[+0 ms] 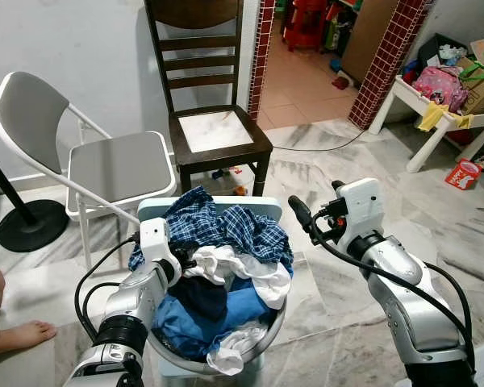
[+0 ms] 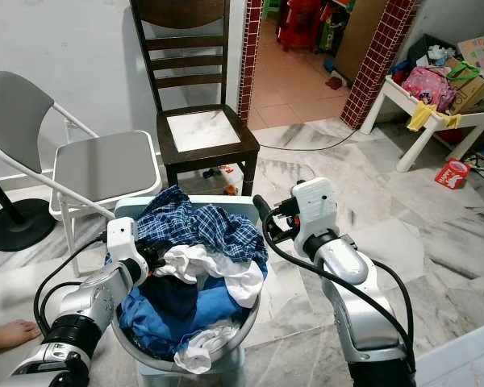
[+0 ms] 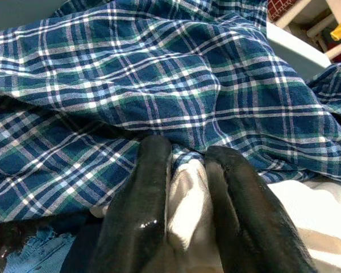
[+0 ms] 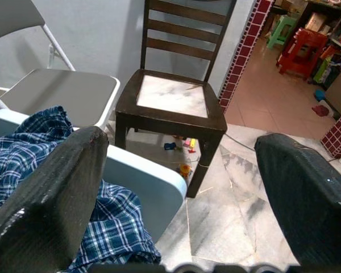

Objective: Hang hanger

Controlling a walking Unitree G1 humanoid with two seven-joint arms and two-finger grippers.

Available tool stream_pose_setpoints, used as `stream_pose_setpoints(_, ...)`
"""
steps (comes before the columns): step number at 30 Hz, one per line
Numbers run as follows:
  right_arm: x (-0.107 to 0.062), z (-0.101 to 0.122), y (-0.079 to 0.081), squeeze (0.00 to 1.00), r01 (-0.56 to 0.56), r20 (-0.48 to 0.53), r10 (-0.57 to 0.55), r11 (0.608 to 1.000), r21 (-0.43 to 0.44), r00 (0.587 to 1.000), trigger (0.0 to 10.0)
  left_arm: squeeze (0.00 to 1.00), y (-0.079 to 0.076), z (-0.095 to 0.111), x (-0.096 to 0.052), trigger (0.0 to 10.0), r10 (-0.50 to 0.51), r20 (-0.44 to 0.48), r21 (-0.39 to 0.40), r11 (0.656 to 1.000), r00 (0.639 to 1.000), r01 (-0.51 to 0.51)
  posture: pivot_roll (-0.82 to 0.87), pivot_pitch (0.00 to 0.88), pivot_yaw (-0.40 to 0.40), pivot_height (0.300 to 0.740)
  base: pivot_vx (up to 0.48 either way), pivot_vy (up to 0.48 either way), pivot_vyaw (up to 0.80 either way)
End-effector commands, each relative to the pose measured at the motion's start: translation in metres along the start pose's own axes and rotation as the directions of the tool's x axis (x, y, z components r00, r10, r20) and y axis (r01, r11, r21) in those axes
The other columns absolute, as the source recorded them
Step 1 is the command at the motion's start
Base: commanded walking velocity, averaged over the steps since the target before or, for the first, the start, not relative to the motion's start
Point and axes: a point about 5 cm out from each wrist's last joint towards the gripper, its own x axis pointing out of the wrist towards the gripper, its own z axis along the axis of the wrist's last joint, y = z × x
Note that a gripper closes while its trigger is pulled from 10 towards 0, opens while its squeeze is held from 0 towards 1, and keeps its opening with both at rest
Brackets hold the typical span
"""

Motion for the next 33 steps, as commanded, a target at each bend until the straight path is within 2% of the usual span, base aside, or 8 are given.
stream_pose_setpoints(1, -0.001, 0.003, 0.000, 0.00, 0.001, 0.003, -0.001, 1.000, -0.011, 1.000, 10.0, 0.00, 0.000, 0.001, 0.001, 0.0, 0.004, -0.004, 0.003, 1.000, 1.000, -0.004, -0.16, 0.097, -0.075, 0.740, 0.000, 0.000, 0.00)
stream_pose_setpoints(16, -0.001, 0.002, 0.001, 0.00, -0.010, 0.003, 0.010, 1.000, -0.004, 1.000, 10.0, 0.00, -0.003, 0.001, 0.000, 0.0, 0.030, 0.030, 0.014, 0.999, 0.999, -0.030, -0.15, 0.086, -0.070, 0.740, 0.000, 0.000, 0.00)
stream_pose_setpoints(20, -0.008, -0.007, 0.009, 0.00, -0.152, -0.070, 0.153, 0.988, 0.010, 0.986, 10.0, 0.00, -0.008, -0.001, -0.001, 0.0, 0.025, 0.035, 0.018, 0.999, 0.999, -0.026, -0.15, 0.085, -0.068, 0.740, 0.000, 0.000, 0.00)
stream_pose_setpoints(21, -0.008, -0.007, 0.009, 0.00, -0.152, -0.070, 0.153, 0.988, 0.010, 0.986, 10.0, 0.00, -0.008, -0.001, -0.001, 0.0, 0.025, 0.035, 0.018, 0.999, 0.999, -0.026, -0.15, 0.085, -0.068, 0.740, 0.000, 0.000, 0.00)
stream_pose_setpoints(22, -0.014, -0.014, 0.012, 0.00, -0.243, -0.131, 0.240, 0.970, -0.006, 0.962, 10.0, 0.00, -0.010, -0.002, -0.001, 0.0, 0.020, 0.034, 0.022, 1.000, 0.999, -0.021, -0.15, 0.084, -0.068, 0.740, 0.000, 0.000, 0.00)
stream_pose_setpoints(24, -0.021, -0.022, 0.009, 0.00, -0.304, -0.189, 0.293, 0.952, -0.029, 0.937, 10.0, 0.00, -0.011, -0.002, 0.000, 0.0, 0.013, 0.034, 0.025, 1.000, 0.999, -0.014, -0.15, 0.084, -0.067, 0.740, 0.000, 0.000, 0.00)
stream_pose_setpoints(27, -0.018, -0.019, -0.001, 0.00, -0.270, -0.184, 0.260, 0.962, -0.033, 0.948, 10.0, 0.00, -0.014, 0.000, 0.000, 0.0, 0.010, 0.039, 0.028, 1.000, 0.999, -0.011, -0.15, 0.081, -0.064, 0.740, 0.000, 0.000, 0.00)
stream_pose_setpoints(33, -0.015, -0.016, -0.006, 0.00, -0.283, -0.197, 0.267, 0.958, -0.057, 0.943, 10.0, 0.00, -0.019, 0.013, -0.004, 0.0, 0.038, 0.103, 0.056, 0.997, 0.994, -0.044, -0.15, 0.078, -0.056, 0.740, 0.000, 0.000, 0.00)
